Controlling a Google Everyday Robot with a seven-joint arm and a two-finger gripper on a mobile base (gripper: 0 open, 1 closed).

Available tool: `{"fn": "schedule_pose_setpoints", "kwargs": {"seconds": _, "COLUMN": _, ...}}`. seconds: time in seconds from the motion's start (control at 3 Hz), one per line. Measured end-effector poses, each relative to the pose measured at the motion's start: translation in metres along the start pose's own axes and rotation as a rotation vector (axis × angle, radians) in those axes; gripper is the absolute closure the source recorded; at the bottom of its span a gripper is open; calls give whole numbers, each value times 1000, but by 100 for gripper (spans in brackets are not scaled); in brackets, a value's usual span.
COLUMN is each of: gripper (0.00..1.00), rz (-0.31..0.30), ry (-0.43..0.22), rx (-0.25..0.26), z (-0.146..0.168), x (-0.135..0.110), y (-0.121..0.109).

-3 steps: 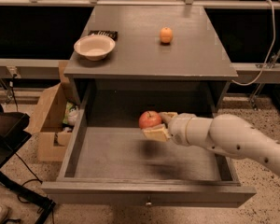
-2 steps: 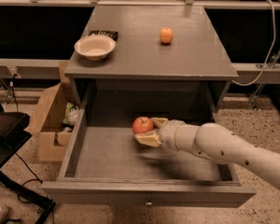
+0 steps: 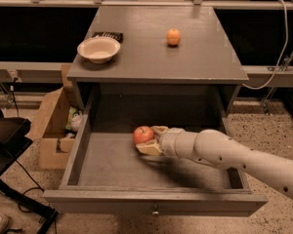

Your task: Place apple into top drawer

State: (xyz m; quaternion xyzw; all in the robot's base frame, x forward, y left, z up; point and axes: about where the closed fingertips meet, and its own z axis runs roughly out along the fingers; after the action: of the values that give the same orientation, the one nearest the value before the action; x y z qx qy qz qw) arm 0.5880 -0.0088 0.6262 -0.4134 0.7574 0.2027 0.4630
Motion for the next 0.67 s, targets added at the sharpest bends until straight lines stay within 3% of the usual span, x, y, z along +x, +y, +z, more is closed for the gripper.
{"fn": "schedule_pose_setpoints", "kwargs": {"seconds": 0.67, "gripper": 28, "rz": -1, "ry": -1, "rx": -6, "z": 2, "x": -1, "y": 2}}
